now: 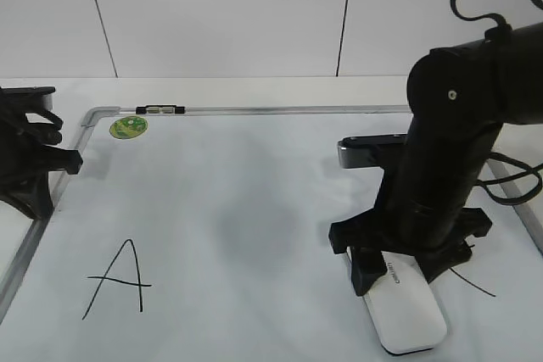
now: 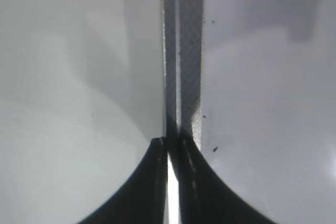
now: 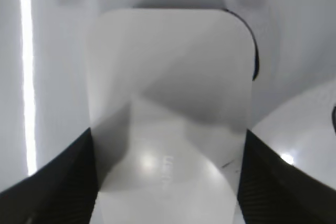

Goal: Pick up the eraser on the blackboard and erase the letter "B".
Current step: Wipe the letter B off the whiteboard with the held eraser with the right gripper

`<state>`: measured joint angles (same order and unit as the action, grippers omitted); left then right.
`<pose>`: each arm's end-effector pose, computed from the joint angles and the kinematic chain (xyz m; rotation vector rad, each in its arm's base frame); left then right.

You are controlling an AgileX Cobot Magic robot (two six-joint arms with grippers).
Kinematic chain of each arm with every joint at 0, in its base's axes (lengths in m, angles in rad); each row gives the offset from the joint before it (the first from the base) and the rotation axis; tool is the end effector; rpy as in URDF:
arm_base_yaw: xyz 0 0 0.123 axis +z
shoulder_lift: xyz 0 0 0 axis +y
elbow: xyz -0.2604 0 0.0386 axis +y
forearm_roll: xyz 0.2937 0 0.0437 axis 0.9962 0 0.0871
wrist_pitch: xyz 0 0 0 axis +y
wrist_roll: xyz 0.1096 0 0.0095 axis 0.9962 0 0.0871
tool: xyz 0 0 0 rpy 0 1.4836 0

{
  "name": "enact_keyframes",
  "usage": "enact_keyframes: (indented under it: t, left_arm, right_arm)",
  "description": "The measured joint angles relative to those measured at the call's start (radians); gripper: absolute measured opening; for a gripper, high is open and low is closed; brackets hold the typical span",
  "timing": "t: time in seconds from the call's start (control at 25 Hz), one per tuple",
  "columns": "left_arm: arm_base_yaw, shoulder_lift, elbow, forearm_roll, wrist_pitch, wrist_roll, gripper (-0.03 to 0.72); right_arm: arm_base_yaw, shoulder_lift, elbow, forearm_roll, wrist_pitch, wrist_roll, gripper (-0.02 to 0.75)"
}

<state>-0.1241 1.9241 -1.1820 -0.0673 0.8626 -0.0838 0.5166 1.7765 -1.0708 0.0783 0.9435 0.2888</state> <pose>0.3746 -0.0524 0.0780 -0.0033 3.0928 -0.0890 0.2956 0.1759 0.1030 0.2840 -3.1103 -0.0968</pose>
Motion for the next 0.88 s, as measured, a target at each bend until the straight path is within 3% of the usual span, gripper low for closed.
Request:
enact_keyframes:
  t: [0.4,0.88]
  left_arm:
    - [0.000,0.000,0.000,0.000,0.000,0.000,0.020]
    - [0.000,0.002,-0.002,0.000,0.000,0.000,0.020]
  right_arm:
    - [-0.097,0.000,-0.001,-0.029,0.043,0.019,0.540]
    - [-0.094,0.070,-0.107,-0.007,0.144,-0.030,0.539]
